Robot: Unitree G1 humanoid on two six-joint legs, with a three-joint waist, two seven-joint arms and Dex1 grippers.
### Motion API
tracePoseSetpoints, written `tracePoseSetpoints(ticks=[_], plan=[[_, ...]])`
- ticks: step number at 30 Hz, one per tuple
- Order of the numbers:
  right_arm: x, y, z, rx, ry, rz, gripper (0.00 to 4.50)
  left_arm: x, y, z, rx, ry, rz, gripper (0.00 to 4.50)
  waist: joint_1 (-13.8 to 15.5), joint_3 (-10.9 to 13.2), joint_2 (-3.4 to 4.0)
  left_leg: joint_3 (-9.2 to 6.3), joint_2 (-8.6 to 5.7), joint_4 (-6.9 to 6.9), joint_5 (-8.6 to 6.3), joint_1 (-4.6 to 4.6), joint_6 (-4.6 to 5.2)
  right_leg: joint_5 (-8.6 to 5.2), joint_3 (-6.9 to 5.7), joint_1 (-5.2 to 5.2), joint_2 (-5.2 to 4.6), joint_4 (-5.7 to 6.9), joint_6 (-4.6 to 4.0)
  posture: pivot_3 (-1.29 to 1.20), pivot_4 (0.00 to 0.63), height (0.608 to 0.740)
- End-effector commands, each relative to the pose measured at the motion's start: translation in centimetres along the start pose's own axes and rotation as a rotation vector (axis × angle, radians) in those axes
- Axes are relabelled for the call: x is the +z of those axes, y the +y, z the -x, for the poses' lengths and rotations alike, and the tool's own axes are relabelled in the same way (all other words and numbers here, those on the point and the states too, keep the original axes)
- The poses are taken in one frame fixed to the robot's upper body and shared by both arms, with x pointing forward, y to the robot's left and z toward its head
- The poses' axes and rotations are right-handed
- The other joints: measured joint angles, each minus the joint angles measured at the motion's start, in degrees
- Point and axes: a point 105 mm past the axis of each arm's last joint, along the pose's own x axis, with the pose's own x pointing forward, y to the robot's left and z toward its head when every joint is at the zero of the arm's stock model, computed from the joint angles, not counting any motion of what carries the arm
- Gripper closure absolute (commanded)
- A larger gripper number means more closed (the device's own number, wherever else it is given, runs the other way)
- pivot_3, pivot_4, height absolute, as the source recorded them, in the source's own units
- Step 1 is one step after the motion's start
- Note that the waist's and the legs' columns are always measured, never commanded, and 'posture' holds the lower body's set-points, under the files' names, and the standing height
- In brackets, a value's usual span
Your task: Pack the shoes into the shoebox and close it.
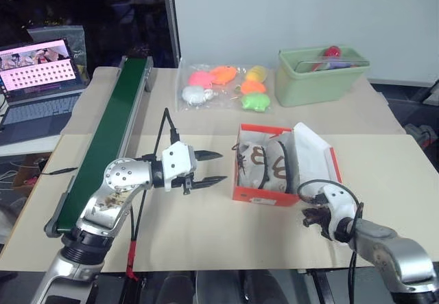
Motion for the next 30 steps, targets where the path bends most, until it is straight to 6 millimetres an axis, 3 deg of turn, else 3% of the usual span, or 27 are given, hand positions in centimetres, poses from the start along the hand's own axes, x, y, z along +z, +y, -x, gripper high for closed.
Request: tracePoseSetpoints(ticks=[1, 6, 9, 14, 18, 20, 24, 30], plan=[[-0.7, -3.9, -0.4, -0.321, -0.12, -0.274, 4.45, 1.3, 0.7, 0.2, 0.012, -0.032, -0.038, 1.95, 0.0, -0.1, -0.13, 0.01, 0.0, 0.03, 0.0, 0.05, 0.0, -0.01, 0.01, 0.06, -0.01, -0.01, 0.04, 0.0, 0.15, 0.729], [-0.4, -4.6, -1.2, -0.478, -0.302, -0.578, 4.45, 1.3, 1.1, 0.3, 0.019, -0.027, -0.044, 1.95, -0.2, -0.2, -0.07, 0.04, 0.01, 0.07, 0.01, 0.21, -0.01, -0.03, 0.03, 0.21, -0.01, -0.03, 0.17, 0.0, 0.15, 0.729], [-0.2, -4.4, -1.8, -0.483, -0.377, -0.75, 4.45, 1.4, 1.2, 0.3, 0.018, -0.029, -0.046, 1.95, -0.4, -0.2, -0.05, 0.03, 0.01, 0.06, 0.01, 0.32, -0.01, -0.03, 0.02, 0.35, -0.03, -0.05, 0.17, 0.0, 0.15, 0.729], [0.3, -5.1, -2.3, -0.439, -0.539, -1.182, 4.45, 1.6, 1.1, 0.3, 0.017, -0.028, -0.049, 1.95, -0.5, -0.1, 0.03, 0.01, -0.01, 0.01, 0.01, 0.32, -0.01, 0.15, 0.02, 0.35, -0.05, -0.04, -0.14, 0.0, 0.15, 0.729], [3.8, -5.2, -1.8, -0.248, -0.756, -1.445, 4.45, 1.7, 1.1, 0.4, 0.017, -0.024, -0.052, 1.95, -1.0, -0.1, 0.12, -0.01, 0.0, -0.04, 0.01, 0.33, -0.01, 0.15, 0.01, 0.34, -0.03, -0.03, -0.14, 0.0, 0.15, 0.729], [6.0, -5.1, -1.1, -0.147, -0.852, -1.435, 4.45, 1.7, 1.1, 0.4, 0.02, -0.021, -0.053, 1.95, -1.4, 0.0, 0.25, 0.0, 0.03, -0.14, 0.01, 0.4, -0.01, 0.15, 0.04, 0.33, -0.01, -0.01, -0.16, 0.0, 0.15, 0.729], [11.1, -3.7, 0.8, 0.088, -0.96, -1.212, 4.45, 1.8, 1.3, 0.5, 0.036, -0.015, -0.053, 1.95, -2.0, 0.0, 0.5, 0.01, 0.02, -0.29, 0.01, 0.42, -0.01, 0.13, 0.06, 0.26, -0.01, 0.02, -0.18, 0.0, 0.15, 0.729], [13.5, -4.0, 2.1, 0.174, -0.971, -1.037, 4.45, 1.7, 1.4, 0.7, 0.051, -0.009, -0.05, 1.95, -2.1, 0.0, 0.51, 0.05, -0.01, -0.31, 0.01, 0.3, -0.01, 0.13, 0.12, 0.02, -0.01, 0.15, -0.18, 0.0, 0.15, 0.729]])
